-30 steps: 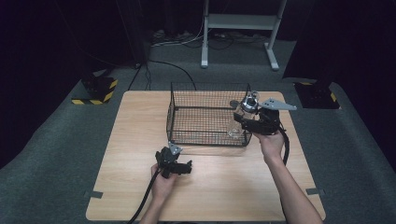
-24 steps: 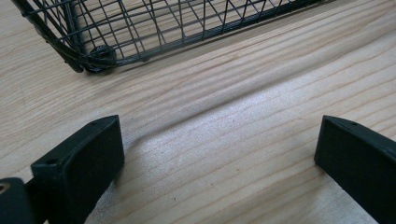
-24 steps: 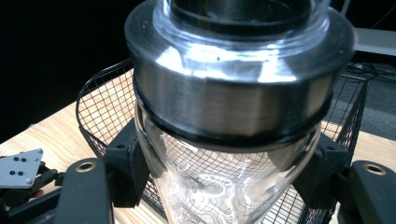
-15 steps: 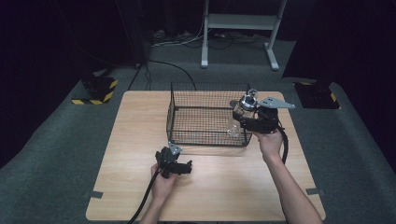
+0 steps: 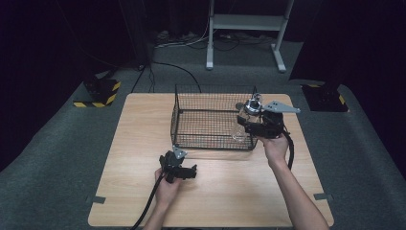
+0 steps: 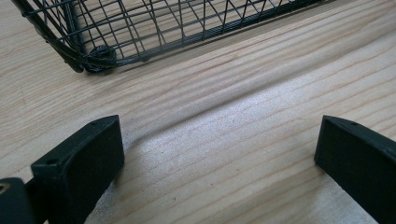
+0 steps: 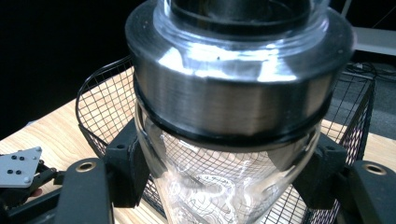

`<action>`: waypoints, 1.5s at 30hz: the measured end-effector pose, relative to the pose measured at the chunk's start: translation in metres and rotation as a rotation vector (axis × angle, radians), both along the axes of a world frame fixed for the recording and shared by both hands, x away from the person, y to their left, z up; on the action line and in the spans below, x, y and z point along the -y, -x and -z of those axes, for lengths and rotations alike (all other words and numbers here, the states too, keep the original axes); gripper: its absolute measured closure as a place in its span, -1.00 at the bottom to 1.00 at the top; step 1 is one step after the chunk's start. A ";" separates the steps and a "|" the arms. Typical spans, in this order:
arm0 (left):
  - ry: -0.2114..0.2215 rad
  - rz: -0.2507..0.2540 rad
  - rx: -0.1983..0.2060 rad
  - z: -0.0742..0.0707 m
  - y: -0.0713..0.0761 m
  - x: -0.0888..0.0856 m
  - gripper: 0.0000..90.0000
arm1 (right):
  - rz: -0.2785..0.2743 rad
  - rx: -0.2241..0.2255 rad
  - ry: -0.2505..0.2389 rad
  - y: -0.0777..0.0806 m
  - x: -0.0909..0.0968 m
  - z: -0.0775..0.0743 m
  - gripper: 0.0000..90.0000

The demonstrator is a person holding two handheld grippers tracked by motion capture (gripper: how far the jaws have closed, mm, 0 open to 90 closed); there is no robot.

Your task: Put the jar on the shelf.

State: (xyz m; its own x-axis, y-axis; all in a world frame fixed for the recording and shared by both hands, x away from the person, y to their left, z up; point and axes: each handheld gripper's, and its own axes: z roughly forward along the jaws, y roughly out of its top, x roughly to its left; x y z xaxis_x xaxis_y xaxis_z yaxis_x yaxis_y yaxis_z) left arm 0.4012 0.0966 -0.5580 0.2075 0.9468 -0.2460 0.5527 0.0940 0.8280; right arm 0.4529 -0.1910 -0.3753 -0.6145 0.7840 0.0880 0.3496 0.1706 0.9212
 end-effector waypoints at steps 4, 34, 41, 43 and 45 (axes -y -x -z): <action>0.000 0.000 0.000 0.000 0.000 0.000 -0.97 | 0.005 -0.010 -0.012 -0.001 0.002 0.004 -0.31; 0.000 0.000 0.000 0.000 0.000 0.000 -0.97 | 0.020 -0.008 -0.031 -0.005 0.005 0.008 -0.31; 0.000 0.000 0.000 0.000 0.000 0.000 -0.97 | 0.024 -0.004 -0.020 -0.008 0.002 0.007 -0.31; 0.000 0.000 0.000 0.000 0.000 0.000 -0.97 | 0.027 -0.002 -0.016 -0.009 0.001 0.007 -0.31; 0.000 0.000 0.000 0.000 0.000 0.000 -0.97 | 0.027 -0.004 -0.017 -0.010 0.001 0.007 -0.31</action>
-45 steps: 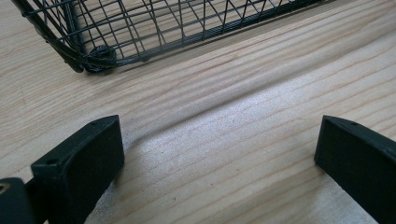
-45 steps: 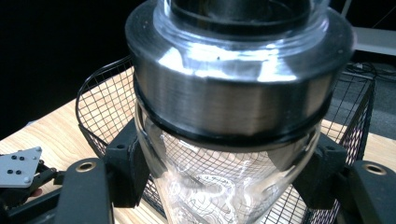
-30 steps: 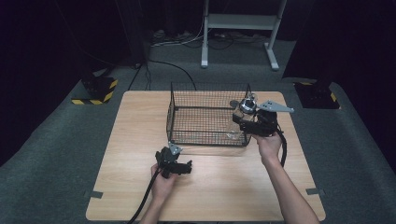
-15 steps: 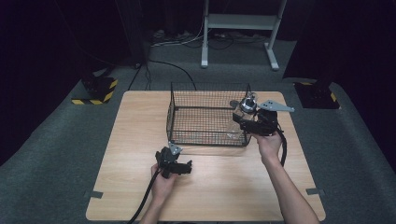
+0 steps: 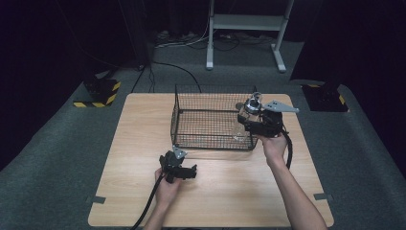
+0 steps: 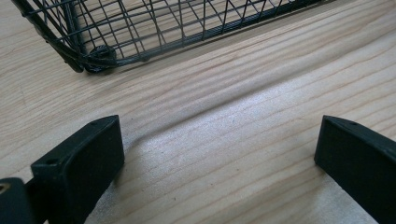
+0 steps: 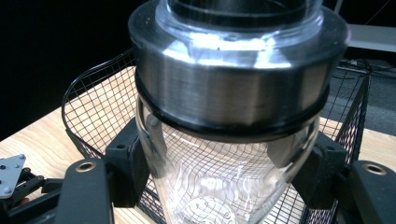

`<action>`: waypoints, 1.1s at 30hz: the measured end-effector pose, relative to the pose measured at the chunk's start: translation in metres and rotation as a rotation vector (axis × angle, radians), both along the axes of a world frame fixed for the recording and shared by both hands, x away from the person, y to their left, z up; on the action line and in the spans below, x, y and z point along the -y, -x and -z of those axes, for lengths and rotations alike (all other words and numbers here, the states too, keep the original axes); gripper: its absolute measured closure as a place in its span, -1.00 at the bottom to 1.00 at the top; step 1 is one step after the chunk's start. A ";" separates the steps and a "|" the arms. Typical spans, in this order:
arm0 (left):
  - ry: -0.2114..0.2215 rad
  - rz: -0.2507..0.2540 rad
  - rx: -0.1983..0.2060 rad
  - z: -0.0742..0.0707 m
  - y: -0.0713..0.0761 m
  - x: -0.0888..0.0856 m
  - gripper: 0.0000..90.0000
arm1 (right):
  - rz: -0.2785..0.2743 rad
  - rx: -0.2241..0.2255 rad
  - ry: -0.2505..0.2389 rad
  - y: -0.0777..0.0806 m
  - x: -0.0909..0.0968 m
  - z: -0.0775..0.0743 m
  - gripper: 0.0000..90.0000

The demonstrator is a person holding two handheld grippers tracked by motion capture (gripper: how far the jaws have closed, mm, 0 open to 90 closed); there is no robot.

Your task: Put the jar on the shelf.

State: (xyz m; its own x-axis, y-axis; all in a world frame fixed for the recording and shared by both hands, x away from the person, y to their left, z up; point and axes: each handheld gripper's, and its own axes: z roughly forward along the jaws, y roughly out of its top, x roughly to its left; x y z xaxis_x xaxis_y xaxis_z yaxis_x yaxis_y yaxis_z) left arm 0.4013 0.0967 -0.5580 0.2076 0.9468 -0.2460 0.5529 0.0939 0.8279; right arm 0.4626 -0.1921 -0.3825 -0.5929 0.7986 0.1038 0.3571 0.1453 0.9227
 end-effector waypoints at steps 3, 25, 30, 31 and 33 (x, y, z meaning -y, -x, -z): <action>0.000 0.000 0.000 0.000 0.000 0.000 -0.97 | 0.002 0.001 0.003 -0.001 -0.001 0.000 -0.31; 0.000 0.000 0.000 0.000 0.000 0.000 -0.97 | 0.018 0.017 0.036 -0.007 -0.007 0.000 -0.31; 0.000 0.000 0.000 0.000 0.000 0.000 -0.97 | 0.019 0.016 0.038 -0.007 -0.007 0.000 -0.30; 0.001 0.000 0.000 0.000 0.000 0.000 -0.97 | 0.019 0.017 0.040 -0.008 -0.007 0.000 -0.30; 0.001 0.000 0.000 0.000 0.000 0.000 -0.97 | 0.021 0.017 0.041 -0.008 -0.008 0.000 -0.31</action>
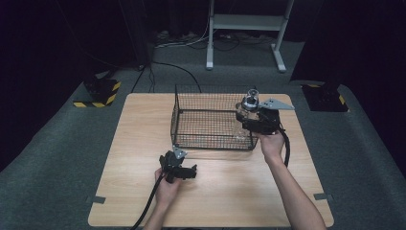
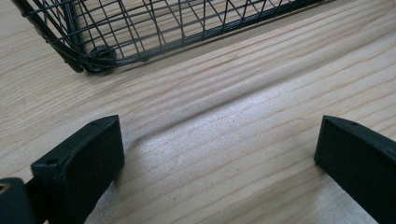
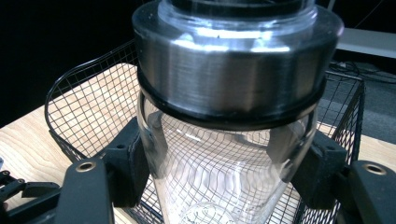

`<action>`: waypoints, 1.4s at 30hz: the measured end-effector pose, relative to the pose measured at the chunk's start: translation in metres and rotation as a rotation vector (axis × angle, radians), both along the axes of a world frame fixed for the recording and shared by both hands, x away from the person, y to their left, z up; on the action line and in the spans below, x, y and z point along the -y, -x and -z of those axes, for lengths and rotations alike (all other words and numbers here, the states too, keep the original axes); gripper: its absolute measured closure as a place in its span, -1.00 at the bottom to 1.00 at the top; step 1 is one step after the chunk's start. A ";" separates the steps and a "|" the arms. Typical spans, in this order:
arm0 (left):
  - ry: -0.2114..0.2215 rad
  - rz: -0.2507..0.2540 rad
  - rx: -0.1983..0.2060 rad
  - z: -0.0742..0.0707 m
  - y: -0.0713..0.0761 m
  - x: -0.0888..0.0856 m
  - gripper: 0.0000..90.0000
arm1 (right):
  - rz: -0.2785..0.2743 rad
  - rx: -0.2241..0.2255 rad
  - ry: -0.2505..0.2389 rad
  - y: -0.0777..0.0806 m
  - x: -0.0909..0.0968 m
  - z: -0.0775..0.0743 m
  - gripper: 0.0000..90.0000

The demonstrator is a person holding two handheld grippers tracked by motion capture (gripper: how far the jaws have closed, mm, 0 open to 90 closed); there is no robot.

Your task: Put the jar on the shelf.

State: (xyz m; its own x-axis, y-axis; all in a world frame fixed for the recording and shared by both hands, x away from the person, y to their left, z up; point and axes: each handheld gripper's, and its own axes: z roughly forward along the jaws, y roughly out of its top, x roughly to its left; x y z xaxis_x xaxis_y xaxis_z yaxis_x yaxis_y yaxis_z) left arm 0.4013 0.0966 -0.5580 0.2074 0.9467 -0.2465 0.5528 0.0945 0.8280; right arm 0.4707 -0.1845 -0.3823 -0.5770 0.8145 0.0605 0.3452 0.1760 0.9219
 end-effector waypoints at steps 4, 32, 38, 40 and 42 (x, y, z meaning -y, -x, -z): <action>0.000 0.000 0.000 0.000 0.000 0.000 -0.97 | 0.001 -0.004 -0.001 -0.001 0.000 0.000 -0.30; 0.001 -0.001 0.001 0.000 0.000 0.000 -0.97 | 0.019 -0.004 -0.016 -0.006 0.003 0.001 -0.31; 0.001 -0.001 0.001 0.000 0.000 0.000 -0.97 | 0.022 -0.002 -0.020 -0.006 0.003 0.002 -0.31; 0.001 -0.001 0.001 0.000 0.000 0.000 -0.97 | 0.022 -0.001 -0.020 -0.006 0.003 0.002 -0.31; 0.000 0.000 0.001 0.000 0.000 0.000 -0.97 | 0.025 -0.001 -0.021 -0.005 0.002 0.002 -0.31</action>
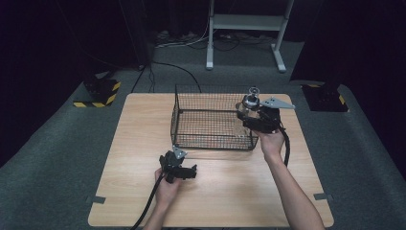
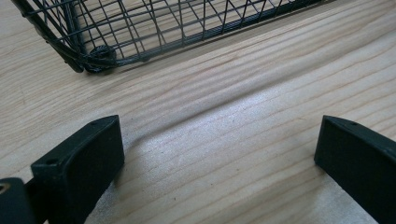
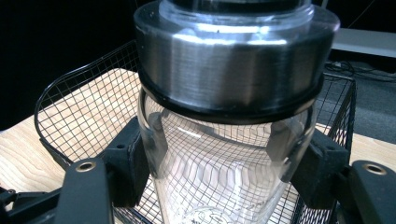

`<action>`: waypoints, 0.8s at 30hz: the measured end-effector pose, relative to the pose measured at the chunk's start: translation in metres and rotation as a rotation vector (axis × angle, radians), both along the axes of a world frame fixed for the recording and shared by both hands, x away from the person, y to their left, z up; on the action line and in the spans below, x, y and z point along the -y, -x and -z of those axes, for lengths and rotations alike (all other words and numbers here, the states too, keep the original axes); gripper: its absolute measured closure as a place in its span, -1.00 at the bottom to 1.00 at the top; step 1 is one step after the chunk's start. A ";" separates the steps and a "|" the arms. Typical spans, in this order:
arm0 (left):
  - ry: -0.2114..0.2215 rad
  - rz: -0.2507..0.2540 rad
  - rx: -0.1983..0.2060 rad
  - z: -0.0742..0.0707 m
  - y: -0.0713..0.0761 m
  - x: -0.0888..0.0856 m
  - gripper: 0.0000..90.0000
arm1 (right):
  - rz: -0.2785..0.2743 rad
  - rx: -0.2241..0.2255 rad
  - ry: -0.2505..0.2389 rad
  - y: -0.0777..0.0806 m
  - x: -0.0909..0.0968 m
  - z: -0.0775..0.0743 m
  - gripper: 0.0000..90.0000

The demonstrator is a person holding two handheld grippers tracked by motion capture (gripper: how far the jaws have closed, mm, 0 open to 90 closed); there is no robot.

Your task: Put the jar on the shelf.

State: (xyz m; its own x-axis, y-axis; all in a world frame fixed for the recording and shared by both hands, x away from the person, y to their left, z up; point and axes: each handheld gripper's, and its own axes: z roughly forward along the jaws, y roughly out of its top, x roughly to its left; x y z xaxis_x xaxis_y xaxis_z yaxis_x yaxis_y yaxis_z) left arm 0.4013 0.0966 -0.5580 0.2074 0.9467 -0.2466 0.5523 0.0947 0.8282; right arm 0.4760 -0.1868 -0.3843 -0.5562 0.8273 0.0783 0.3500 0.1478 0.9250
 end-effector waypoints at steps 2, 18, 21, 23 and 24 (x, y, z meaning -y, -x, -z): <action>0.001 -0.001 0.000 0.000 0.000 0.000 -0.97 | -0.001 0.006 0.007 0.001 -0.001 0.000 -0.31; -0.001 0.001 -0.001 0.000 0.000 0.000 -0.97 | -0.005 0.005 0.021 -0.001 -0.003 0.000 -0.30; -0.001 0.000 -0.001 0.000 0.000 0.000 -0.97 | -0.007 0.004 0.031 -0.003 -0.005 -0.001 -0.31; -0.001 0.000 -0.001 0.000 0.000 0.000 -0.97 | -0.006 0.002 0.031 -0.003 -0.006 -0.001 -0.30; -0.001 0.001 -0.001 0.000 0.000 0.000 -0.97 | -0.007 0.002 0.032 -0.004 -0.006 -0.001 -0.30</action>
State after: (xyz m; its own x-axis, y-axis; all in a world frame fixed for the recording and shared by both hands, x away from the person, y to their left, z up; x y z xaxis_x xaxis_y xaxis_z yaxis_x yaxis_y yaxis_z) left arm 0.4012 0.0967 -0.5580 0.2077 0.9468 -0.2457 0.5530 0.0935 0.8279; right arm 0.4797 -0.1808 -0.3836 -0.5619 0.8257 0.0508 0.3473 0.1798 0.9204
